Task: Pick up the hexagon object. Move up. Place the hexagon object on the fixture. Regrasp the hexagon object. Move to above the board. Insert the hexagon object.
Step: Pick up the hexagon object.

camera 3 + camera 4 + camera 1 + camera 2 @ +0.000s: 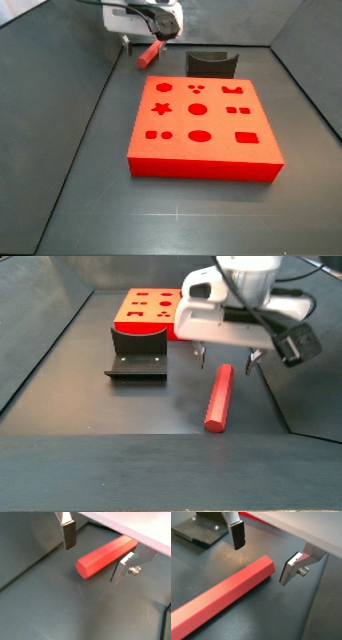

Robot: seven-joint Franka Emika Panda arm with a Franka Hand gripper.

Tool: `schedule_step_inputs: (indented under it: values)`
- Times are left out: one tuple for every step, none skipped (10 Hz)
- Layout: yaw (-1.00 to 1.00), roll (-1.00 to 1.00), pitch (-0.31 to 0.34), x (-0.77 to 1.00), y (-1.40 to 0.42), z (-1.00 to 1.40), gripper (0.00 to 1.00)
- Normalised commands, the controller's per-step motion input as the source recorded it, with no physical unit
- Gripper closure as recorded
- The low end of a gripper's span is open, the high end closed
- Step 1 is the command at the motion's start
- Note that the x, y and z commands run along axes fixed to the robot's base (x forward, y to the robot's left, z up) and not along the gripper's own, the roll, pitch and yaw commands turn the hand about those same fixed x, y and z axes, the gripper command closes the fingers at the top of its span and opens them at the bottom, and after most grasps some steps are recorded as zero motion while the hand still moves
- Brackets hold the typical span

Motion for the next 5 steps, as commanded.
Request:
schedule_step_inputs:
  values:
    - [0.00,-0.33,-0.146,0.00,0.26,-0.48,0.00]
    - [0.00,-0.36,-0.144,-0.03,0.27,-0.42,0.00]
    - [0.00,-0.36,-0.164,-0.13,0.24,-0.25,0.00]
    - [0.00,-0.30,-0.131,-0.04,0.17,-0.23,0.00]
    - [0.00,-0.18,-0.107,0.00,0.08,-0.15,0.00]
